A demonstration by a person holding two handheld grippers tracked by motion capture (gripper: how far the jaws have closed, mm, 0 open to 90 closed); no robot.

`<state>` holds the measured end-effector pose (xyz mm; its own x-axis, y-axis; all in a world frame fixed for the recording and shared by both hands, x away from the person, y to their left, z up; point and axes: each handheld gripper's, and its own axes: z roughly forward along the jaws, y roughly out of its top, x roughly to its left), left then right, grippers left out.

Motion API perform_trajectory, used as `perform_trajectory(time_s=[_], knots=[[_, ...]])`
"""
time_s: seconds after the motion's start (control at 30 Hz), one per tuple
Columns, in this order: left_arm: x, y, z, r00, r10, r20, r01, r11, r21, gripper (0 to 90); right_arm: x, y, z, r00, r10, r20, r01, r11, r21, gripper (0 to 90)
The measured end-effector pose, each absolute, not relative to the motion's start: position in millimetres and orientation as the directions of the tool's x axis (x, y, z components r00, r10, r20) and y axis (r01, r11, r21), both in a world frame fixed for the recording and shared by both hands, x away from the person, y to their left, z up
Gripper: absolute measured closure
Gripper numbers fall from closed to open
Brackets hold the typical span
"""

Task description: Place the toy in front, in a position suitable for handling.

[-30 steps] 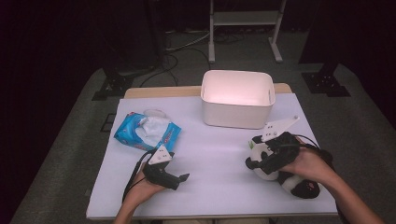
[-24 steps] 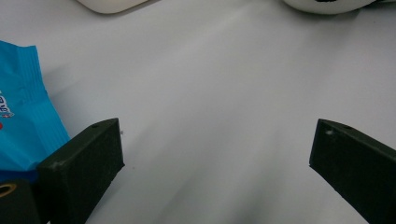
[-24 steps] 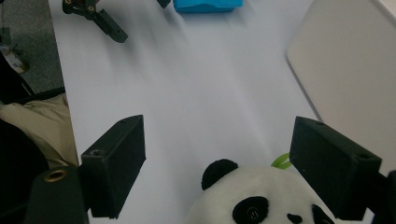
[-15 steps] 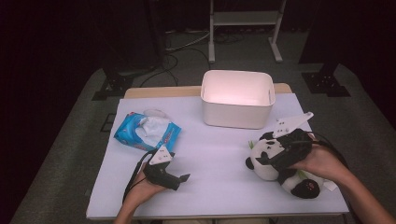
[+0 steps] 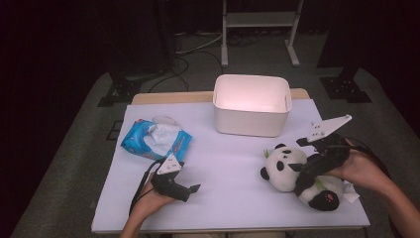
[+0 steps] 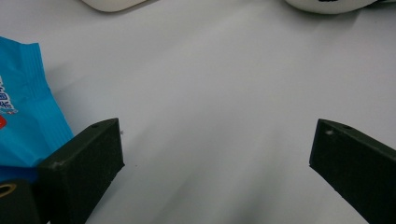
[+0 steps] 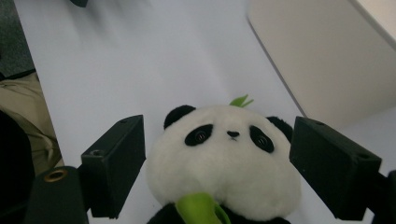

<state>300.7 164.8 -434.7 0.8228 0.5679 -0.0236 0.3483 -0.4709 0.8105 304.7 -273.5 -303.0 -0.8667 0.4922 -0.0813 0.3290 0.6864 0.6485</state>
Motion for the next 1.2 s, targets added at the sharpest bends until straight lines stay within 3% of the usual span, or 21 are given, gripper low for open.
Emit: perform_trajectory(time_s=[0.27, 0.53, 0.87, 1.0, 1.2], knots=[[301, 163, -436, 0.826, 0.563, -0.021, 0.348, -0.480, 0.805, 2.1, 303, -288, -309, -0.859, 0.506, -0.073, 0.361, 0.701, 0.614, 18.1], [301, 163, -436, 0.827, 0.562, -0.023, 0.350, -0.482, 0.803, 2.1, 300, -300, -318, -0.859, 0.508, -0.064, 0.378, 0.714, 0.589, 26.6], [302, 165, -438, 0.822, 0.568, -0.032, 0.359, -0.475, 0.803, 2.1, 302, -311, -331, -0.856, 0.516, -0.039, 0.406, 0.716, 0.568, 47.3], [302, 164, -439, 0.824, 0.565, -0.031, 0.358, -0.479, 0.801, 2.1, 302, -314, -331, -0.846, 0.532, -0.034, 0.419, 0.703, 0.574, 63.2], [302, 165, -439, 0.824, 0.566, -0.031, 0.359, -0.480, 0.800, 2.1, 302, -315, -328, -0.849, 0.526, -0.058, 0.404, 0.715, 0.571, 72.0]])
